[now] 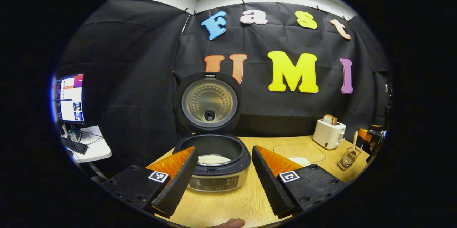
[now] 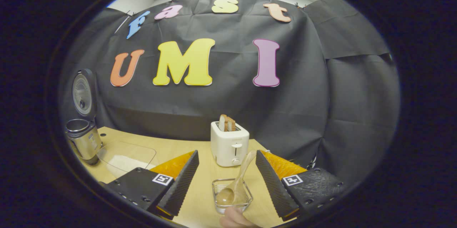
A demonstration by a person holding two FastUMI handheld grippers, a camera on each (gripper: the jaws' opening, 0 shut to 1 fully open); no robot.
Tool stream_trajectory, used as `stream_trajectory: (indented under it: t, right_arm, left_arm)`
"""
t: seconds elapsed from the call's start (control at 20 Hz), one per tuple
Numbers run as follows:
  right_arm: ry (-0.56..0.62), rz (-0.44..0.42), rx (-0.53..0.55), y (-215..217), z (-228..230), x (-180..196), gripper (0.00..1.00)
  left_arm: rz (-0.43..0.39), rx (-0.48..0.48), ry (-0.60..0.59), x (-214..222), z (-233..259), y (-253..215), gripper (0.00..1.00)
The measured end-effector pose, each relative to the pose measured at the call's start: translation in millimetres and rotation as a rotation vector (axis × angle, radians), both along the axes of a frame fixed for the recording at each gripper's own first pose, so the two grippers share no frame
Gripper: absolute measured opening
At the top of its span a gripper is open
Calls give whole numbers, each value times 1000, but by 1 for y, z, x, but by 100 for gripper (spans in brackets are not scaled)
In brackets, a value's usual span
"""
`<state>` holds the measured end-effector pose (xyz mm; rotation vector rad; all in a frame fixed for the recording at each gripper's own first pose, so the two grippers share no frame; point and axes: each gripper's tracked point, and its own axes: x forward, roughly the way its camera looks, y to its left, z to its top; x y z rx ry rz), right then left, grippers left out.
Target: Close the left gripper, press the button to open the rice cooker; take a wooden spoon from the chopstick holder with the right hand, scoop a spoonful of rice and pour it into the rice cooker, then put the wooden spoon back into the chopstick holder.
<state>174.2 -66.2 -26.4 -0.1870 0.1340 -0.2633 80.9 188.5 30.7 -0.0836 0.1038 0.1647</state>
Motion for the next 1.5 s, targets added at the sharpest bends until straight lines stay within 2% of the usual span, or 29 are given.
stream_trajectory:
  t: [0.1, 0.15, 0.25, 0.3, 0.35, 0.45, 0.6, 0.65, 0.7, 0.75, 0.9, 1.0, 1.05, 1.15, 1.35, 1.45, 1.5]
  right_arm:
    - [7, 5, -5, 1, 1, -6, 97]
    - [9, 5, -14, 2, 2, -8, 94]
    - [0, 2, -31, 1, 3, -12, 97]
    - [1, 5, -31, 2, -1, -14, 95]
    - [12, 17, -27, 6, -6, -15, 95]
    - [52, 53, -32, 15, -19, -17, 95]
    - [62, 61, -82, 17, -23, -15, 96]
    - [64, 66, -101, 18, -24, -15, 97]
    - [64, 67, -111, 19, -26, -15, 96]
    - [57, 82, -112, 23, -26, -15, 96]
    - [24, 143, -45, 39, -24, -15, 93]
    - [25, 196, 4, 49, -23, -21, 96]
    - [18, 227, 3, 54, -17, -25, 99]
    - [-22, 241, -16, 52, -3, -32, 96]
    - [-70, 264, -38, 56, 8, -46, 97]
    - [-78, 289, -42, 60, 10, -51, 98]
    - [-83, 289, -44, 58, 11, -52, 95]
  left_arm:
    - [12, -5, -25, 21, 27, 10, 96]
    - [20, 8, -38, 31, 41, 16, 96]
    - [47, 32, -49, 53, 64, 29, 96]
    - [59, 38, -54, 66, 71, 34, 100]
    - [72, 35, -60, 77, 81, 39, 96]
    - [78, 17, -74, 99, 98, 46, 96]
    - [94, -4, -87, 134, 122, 58, 96]
    - [105, -12, -91, 144, 129, 65, 100]
    - [108, -25, -95, 155, 137, 68, 96]
    - [117, -38, -99, 166, 145, 73, 100]
    - [182, -56, -141, 191, 168, 106, 96]
    - [216, -107, -171, 208, 181, 122, 96]
    - [230, -132, -180, 216, 180, 129, 96]
    - [248, -155, -164, 230, 170, 142, 96]
    - [270, -101, -77, 247, 142, 150, 97]
    - [256, -85, -22, 257, 128, 147, 96]
    - [266, -65, 8, 254, 122, 149, 96]
